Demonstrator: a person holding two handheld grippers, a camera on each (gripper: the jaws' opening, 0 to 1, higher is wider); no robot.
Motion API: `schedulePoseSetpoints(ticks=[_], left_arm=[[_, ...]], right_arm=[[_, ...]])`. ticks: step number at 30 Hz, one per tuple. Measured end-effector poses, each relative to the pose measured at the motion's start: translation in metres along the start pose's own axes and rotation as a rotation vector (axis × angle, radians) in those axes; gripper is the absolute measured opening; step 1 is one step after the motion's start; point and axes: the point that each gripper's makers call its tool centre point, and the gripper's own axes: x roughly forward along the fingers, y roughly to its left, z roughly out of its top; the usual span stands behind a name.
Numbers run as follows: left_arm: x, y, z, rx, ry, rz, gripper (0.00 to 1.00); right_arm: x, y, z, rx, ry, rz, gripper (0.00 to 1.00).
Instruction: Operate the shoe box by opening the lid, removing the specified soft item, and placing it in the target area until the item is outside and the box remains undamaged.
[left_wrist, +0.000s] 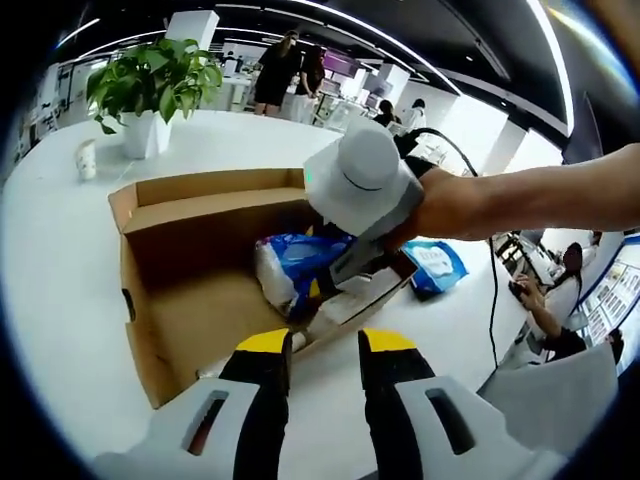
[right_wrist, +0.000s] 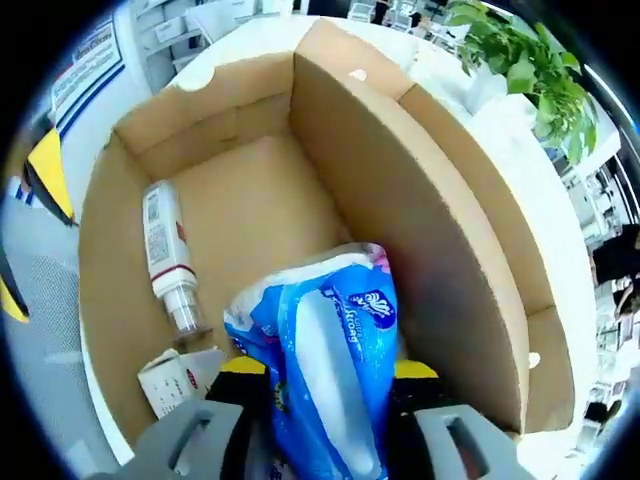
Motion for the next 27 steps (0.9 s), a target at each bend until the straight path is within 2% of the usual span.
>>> schedulePoseSetpoints(ticks=[2, 5, 8, 12, 15, 20, 27], left_arm=[[0.000, 0.000, -0.001, 0.002, 0.003, 0.002, 0.26], [-0.001, 0.000, -0.002, 0.005, 0.005, 0.007, 0.26], [0.000, 0.002, -0.003, 0.005, 0.011, 0.013, 0.26], [-0.001, 0.005, -0.002, -0.004, 0.004, 0.020, 0.26], [-0.002, 0.003, -0.003, 0.002, 0.006, 0.019, 0.26], [-0.004, -0.003, 0.000, 0.023, 0.001, 0.013, 0.27], [-0.005, -0.006, 0.003, 0.035, -0.019, -0.004, 0.27]], right_arm=[[-0.004, 0.001, 0.003, 0.043, -0.029, 0.004, 0.35], [-0.013, -0.001, 0.005, 0.031, -0.040, -0.016, 0.35], [-0.027, -0.003, 0.014, 0.048, -0.088, -0.035, 0.35], [-0.042, -0.005, 0.019, 0.041, -0.116, -0.053, 0.34], [-0.055, -0.005, 0.024, 0.052, -0.154, -0.054, 0.34], [-0.067, -0.006, 0.025, 0.055, -0.173, -0.074, 0.34], [-0.090, -0.007, 0.041, 0.068, -0.235, -0.096, 0.35]])
